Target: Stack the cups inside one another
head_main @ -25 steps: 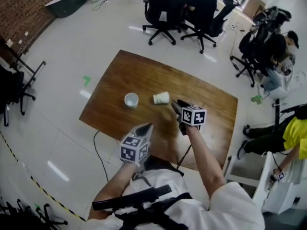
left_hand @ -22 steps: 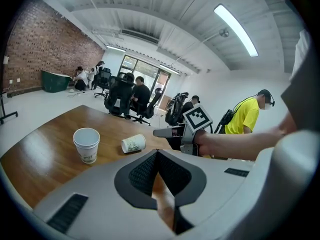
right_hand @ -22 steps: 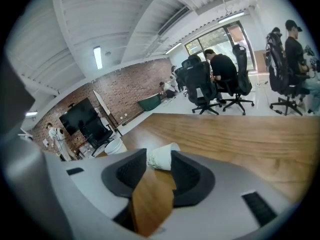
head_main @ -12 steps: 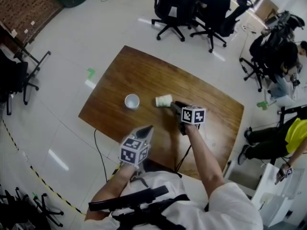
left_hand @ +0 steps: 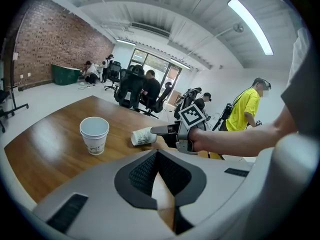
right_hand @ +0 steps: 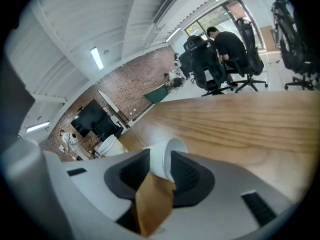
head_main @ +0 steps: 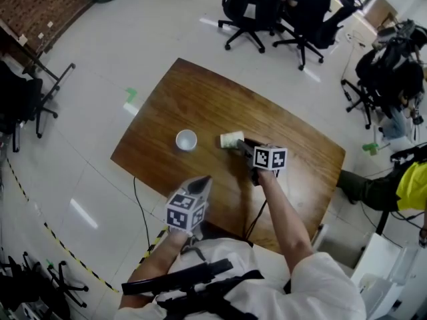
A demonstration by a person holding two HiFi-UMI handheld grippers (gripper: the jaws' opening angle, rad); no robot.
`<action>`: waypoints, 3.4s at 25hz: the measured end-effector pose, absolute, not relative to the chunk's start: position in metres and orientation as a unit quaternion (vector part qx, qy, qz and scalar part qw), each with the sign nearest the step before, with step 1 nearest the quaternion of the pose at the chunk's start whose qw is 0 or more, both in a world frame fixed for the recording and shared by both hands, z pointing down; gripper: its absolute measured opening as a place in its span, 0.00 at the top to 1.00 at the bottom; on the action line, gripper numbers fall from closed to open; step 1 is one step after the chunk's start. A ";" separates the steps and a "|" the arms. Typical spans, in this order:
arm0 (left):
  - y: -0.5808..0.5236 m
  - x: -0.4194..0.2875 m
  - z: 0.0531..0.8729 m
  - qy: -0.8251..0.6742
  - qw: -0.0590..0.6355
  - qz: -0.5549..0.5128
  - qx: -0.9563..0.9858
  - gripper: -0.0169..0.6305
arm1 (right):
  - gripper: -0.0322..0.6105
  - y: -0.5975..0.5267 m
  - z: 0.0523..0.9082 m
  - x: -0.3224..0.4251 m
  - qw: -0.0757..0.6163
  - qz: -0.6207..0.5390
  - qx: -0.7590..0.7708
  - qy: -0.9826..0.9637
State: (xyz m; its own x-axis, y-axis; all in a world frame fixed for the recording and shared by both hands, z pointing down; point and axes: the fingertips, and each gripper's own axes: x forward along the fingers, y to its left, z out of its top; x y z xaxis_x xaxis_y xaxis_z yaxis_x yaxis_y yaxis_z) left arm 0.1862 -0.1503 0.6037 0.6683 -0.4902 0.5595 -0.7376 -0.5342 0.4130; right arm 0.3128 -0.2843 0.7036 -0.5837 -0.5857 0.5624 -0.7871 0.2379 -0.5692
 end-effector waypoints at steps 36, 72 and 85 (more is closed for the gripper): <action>-0.140 0.124 0.578 -0.380 0.318 0.145 0.856 0.99 | 0.92 -0.277 0.612 0.247 0.134 0.342 0.418 -0.831; -0.130 0.047 0.548 -0.454 0.302 0.079 0.835 0.99 | 0.92 -0.270 0.595 0.115 0.346 0.157 0.300 -0.875; -0.122 0.034 0.553 -0.476 0.308 0.078 0.820 0.99 | 0.91 -0.265 0.615 0.093 0.406 0.128 0.268 -0.864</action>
